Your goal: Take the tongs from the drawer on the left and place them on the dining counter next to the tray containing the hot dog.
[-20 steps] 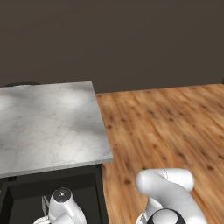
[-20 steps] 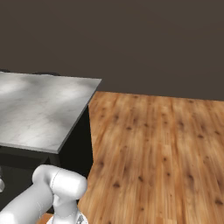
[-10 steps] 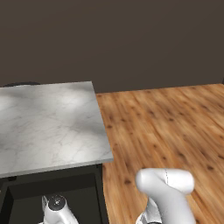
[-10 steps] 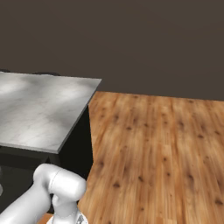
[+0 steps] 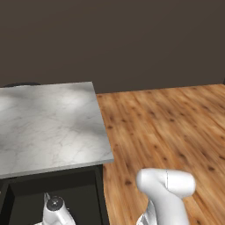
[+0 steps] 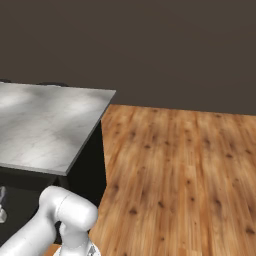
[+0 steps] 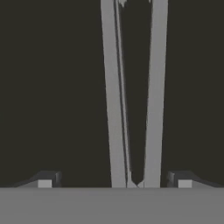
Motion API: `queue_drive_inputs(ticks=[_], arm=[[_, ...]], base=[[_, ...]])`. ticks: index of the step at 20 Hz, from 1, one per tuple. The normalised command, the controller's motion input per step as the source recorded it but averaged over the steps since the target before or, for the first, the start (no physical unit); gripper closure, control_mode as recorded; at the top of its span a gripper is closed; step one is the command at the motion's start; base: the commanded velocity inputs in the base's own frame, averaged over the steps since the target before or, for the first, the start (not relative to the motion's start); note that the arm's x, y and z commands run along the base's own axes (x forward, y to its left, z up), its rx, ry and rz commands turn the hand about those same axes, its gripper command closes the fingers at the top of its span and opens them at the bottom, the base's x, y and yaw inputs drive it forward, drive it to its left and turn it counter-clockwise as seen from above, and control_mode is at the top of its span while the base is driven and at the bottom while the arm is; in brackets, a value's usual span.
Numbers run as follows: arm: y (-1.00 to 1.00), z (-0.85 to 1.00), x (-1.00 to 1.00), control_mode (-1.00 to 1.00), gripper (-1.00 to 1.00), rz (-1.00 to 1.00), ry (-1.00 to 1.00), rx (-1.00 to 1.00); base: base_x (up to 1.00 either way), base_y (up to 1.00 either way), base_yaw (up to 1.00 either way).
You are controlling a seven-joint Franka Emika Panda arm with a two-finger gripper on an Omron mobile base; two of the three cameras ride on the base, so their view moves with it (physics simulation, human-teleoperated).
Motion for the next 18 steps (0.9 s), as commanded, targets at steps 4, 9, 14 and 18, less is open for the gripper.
queue_drive_inputs(ticks=[4,9,14,18], arm=[[0.0,-0.08,0.0,-1.0,1.0,0.0,0.0,0.0],[0.0,-0.07,-0.34,-1.0,1.0,0.0,-0.02,0.0],[-0.08,0.29,-0.97,-1.0,1.0,-0.02,-0.25,0.03],[-0.07,0.99,-0.75,-1.0,1.0,-0.06,-0.32,0.11]], base=[[0.0,0.0,0.0],[0.0,0.0,0.0],[0.0,0.0,0.0],[0.0,0.0,0.0]])
